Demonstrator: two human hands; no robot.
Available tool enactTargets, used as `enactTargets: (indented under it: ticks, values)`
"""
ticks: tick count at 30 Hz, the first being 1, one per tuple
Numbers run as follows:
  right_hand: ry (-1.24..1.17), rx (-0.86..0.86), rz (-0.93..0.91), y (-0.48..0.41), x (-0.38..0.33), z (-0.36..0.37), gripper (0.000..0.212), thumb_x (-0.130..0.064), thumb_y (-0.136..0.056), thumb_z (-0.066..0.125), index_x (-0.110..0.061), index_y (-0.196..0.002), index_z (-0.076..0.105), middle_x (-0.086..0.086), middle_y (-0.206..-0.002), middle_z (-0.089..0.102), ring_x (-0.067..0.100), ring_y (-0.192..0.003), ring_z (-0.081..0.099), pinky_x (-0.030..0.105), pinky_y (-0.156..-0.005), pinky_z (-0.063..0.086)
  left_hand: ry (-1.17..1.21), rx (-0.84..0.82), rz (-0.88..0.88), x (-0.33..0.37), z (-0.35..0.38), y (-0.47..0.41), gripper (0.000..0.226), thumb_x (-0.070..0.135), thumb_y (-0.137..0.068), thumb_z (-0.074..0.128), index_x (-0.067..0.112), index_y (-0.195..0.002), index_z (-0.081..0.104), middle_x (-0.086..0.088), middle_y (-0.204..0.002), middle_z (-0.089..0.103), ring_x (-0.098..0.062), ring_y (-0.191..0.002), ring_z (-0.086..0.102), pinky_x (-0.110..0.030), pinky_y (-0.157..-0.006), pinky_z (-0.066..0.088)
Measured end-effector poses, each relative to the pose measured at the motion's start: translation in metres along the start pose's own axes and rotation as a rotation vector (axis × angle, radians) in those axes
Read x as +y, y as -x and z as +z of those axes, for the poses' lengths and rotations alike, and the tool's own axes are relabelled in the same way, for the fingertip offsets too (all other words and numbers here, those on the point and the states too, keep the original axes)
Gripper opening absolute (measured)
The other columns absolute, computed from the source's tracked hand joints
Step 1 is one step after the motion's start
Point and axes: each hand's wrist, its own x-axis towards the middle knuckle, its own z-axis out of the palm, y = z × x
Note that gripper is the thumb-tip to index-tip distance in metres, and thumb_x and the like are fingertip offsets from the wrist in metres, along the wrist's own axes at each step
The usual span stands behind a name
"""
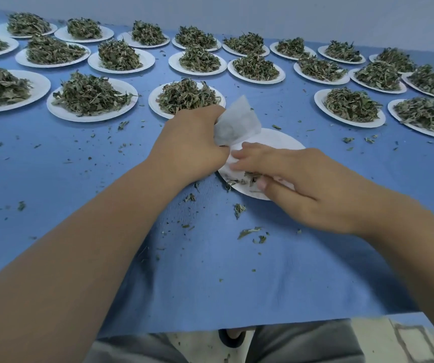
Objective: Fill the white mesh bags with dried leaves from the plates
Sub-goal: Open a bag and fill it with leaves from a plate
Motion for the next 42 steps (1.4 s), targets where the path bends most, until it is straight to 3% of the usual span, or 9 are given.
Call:
enactTargets:
  ticks: [2,4,7,10,15,20,22,32,42]
  values:
    - [-0.030,-0.216,-0.012,-0.003,-0.002,-0.007,0.062,-0.004,-0.095,0.044,-0.034,-0.150,0.045,-0.013,-0.165,0.023,-0.006,-0.151,0.010,0.017,-0.121,0.013,-0.025,-0.014,-0.010,-0.001,0.000,-0.001,0.014,0.023,-0.071,0.063,0.025,-0.077,0.051,0.006,-0.071,0.059,-0.015,-0.070,0.057,-0.034,-0.058,0.048]
    - [0.018,-0.348,-0.002,-0.008,0.000,-0.013,0.075,0.003,-0.093,0.043,-0.042,-0.153,0.036,-0.017,-0.167,0.009,-0.010,-0.150,-0.001,0.017,-0.123,0.005,-0.026,-0.004,-0.019,-0.002,0.000,-0.001,0.011,0.022,-0.071,0.060,0.023,-0.079,0.052,0.006,-0.071,0.060,-0.014,-0.069,0.057,-0.035,-0.057,0.049]
    - [0.051,-0.446,0.026,-0.012,0.003,-0.021,0.067,-0.002,-0.099,0.040,-0.046,-0.149,0.041,-0.024,-0.164,0.017,-0.012,-0.149,0.006,0.023,-0.125,0.008,-0.006,0.023,-0.007,-0.003,0.000,0.000,0.010,0.024,-0.071,0.058,0.023,-0.077,0.050,0.005,-0.069,0.058,-0.017,-0.067,0.057,-0.032,-0.053,0.045]
    - [0.089,-0.437,0.007,-0.009,0.006,-0.023,0.076,0.006,-0.091,0.040,-0.046,-0.146,0.046,-0.028,-0.160,0.024,-0.014,-0.145,0.015,0.011,-0.120,0.012,-0.019,0.011,-0.010,-0.001,-0.001,0.001,0.009,0.025,-0.073,0.057,0.021,-0.078,0.050,0.003,-0.069,0.058,-0.018,-0.066,0.056,-0.037,-0.056,0.050]
    - [0.100,-0.168,-0.047,0.001,0.011,-0.016,0.071,0.013,-0.082,0.051,-0.037,-0.130,0.066,-0.021,-0.140,0.056,-0.017,-0.133,0.032,0.000,-0.107,0.027,-0.011,-0.004,-0.023,0.000,-0.003,0.002,0.011,0.025,-0.075,0.060,0.021,-0.085,0.056,0.003,-0.073,0.060,-0.018,-0.068,0.057,-0.039,-0.059,0.050]
    - [0.139,0.069,-0.126,0.010,0.015,-0.010,0.054,0.016,-0.078,0.068,-0.022,-0.115,0.077,-0.007,-0.119,0.074,0.003,-0.110,0.064,0.024,-0.094,0.052,-0.013,-0.021,-0.022,0.003,-0.006,0.003,0.013,0.023,-0.078,0.060,0.019,-0.089,0.058,0.002,-0.075,0.061,-0.019,-0.070,0.057,-0.041,-0.061,0.052]
    - [0.131,0.141,-0.132,0.010,0.016,-0.008,0.044,0.013,-0.080,0.071,-0.018,-0.110,0.079,-0.005,-0.110,0.076,0.009,-0.101,0.071,0.022,-0.089,0.053,-0.005,-0.018,-0.024,0.004,-0.008,0.004,0.012,0.022,-0.078,0.060,0.019,-0.089,0.058,0.002,-0.075,0.060,-0.020,-0.069,0.058,-0.040,-0.060,0.051]
    - [-0.504,0.745,0.249,-0.041,0.011,-0.032,0.033,0.006,-0.081,0.073,-0.020,-0.102,0.075,-0.003,-0.092,0.077,0.013,-0.087,0.076,0.029,-0.083,0.061,0.006,0.038,0.009,0.006,-0.011,0.006,0.013,0.023,-0.080,0.061,0.026,-0.092,0.058,0.005,-0.080,0.061,-0.022,-0.075,0.057,-0.038,-0.063,0.051]
    - [-0.423,0.662,0.279,-0.072,-0.010,-0.017,0.021,-0.009,-0.091,0.065,-0.021,-0.100,0.078,-0.014,-0.094,0.075,-0.003,-0.090,0.071,0.016,-0.083,0.055,0.136,0.089,-0.067,0.005,-0.015,0.005,0.023,0.039,-0.076,0.066,0.027,-0.094,0.057,0.006,-0.082,0.063,-0.014,-0.075,0.059,-0.039,-0.063,0.053]
